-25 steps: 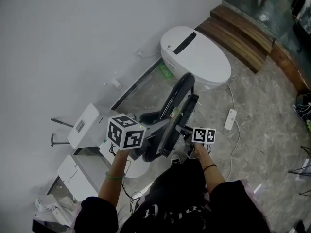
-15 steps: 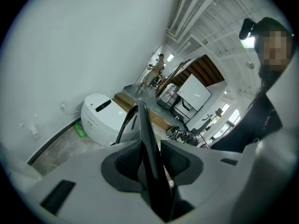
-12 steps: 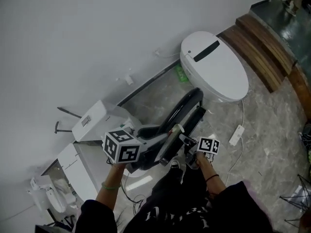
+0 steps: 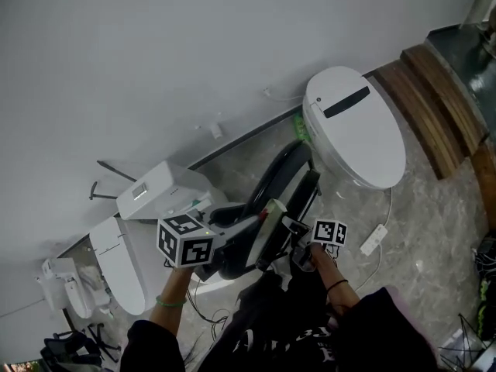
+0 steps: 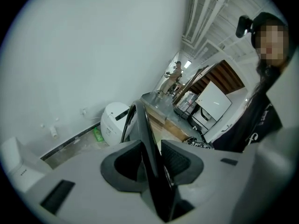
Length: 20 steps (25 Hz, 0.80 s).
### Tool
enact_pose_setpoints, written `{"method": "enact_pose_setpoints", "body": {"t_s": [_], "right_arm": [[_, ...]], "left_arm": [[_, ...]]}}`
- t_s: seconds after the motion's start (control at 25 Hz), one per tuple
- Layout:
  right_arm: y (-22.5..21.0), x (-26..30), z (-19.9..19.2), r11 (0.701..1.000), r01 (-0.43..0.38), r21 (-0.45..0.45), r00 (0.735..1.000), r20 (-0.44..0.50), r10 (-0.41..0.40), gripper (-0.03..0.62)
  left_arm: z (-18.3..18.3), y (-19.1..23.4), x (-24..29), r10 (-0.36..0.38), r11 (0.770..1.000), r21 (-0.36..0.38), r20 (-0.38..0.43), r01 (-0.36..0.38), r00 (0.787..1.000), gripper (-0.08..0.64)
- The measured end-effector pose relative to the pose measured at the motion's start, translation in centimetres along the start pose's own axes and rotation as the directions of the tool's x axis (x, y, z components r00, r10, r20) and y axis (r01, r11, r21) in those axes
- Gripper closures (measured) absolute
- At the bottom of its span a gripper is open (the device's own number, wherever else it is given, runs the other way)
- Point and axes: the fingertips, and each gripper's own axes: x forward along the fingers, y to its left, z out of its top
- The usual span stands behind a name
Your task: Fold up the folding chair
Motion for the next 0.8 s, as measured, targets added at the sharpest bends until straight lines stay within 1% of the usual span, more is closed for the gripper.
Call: {"method": "enact_pose_setpoints", "body": {"t_s": [0.16, 0.28, 0.44, 0.52, 0.64, 0.72, 0.8], "right_arm": [[1.9, 1.6, 2.5, 1.000, -0.022, -0.019, 1.000, -0.021, 0.021, 0.534], [2.6, 3.3, 4.8, 0.999, -0.018, -0.028, 1.000, -0.021, 0.017, 0.534], [3.5, 6.5, 8.1, 0.999, -0.002, -0.038, 1.000, -0.006, 0.001, 0.533], [4.2, 7.7, 9.4, 0.999, -0.002, -0.043, 1.000, 0.012, 0.003, 0.533], [4.8, 7.8, 10.3, 0.998, -0.013, -0.059, 0.999, 0.050, 0.016, 0.534], [5.2, 8.5, 10.7, 0.998, -0.014, -0.058, 0.997, 0.074, 0.018, 0.534], [5.8, 10.9, 12.2, 0.999, -0.001, -0.046, 0.995, 0.095, 0.006, 0.534]], "left_arm": [[2.9, 1.9, -0.6, 0.062, 0.998, 0.017, 0.012, -0.062, 0.998, 0.431], [4.7, 3.9, -0.7, 0.079, 0.997, 0.021, 0.022, -0.080, 0.997, 0.433], [7.5, 7.0, -0.8, 0.081, 0.996, 0.017, 0.055, -0.082, 0.995, 0.434], [8.8, 8.2, -1.0, 0.079, 0.996, 0.029, 0.068, -0.081, 0.995, 0.434], [9.5, 8.0, -1.2, 0.072, 0.995, 0.058, 0.088, -0.077, 0.994, 0.434], [9.9, 8.7, -1.5, 0.065, 0.994, 0.083, 0.085, -0.072, 0.994, 0.433], [11.5, 11.5, -2.1, 0.050, 0.993, 0.102, 0.068, -0.057, 0.996, 0.433]]}}
